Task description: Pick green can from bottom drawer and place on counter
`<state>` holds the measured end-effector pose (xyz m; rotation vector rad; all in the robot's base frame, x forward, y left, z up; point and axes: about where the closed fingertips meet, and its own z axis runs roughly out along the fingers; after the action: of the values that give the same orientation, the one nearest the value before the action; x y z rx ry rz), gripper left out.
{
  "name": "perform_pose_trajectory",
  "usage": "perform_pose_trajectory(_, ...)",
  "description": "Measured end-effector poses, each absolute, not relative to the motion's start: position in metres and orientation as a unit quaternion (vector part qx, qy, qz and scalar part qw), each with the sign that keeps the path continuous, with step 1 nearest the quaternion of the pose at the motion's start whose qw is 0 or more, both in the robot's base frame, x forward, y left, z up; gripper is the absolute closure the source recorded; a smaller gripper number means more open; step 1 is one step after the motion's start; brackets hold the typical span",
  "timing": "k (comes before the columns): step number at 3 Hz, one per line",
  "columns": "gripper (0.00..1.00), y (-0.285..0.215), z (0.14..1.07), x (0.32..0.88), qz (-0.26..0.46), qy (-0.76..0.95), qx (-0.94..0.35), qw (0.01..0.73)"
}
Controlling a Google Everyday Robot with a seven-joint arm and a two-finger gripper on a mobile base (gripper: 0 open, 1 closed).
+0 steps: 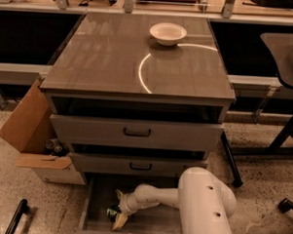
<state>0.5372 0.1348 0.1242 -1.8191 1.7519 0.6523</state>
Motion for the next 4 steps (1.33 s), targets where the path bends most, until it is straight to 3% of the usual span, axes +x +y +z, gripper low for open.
perform_pose_trajectory(1, 0.02, 0.137, 0.121, 0.533, 0.229, 0.654, -0.68, 0.241)
perform_pose_trajectory(4, 0.71, 0.129, 0.128, 0.517, 0.234, 0.643, -0.684, 0.254)
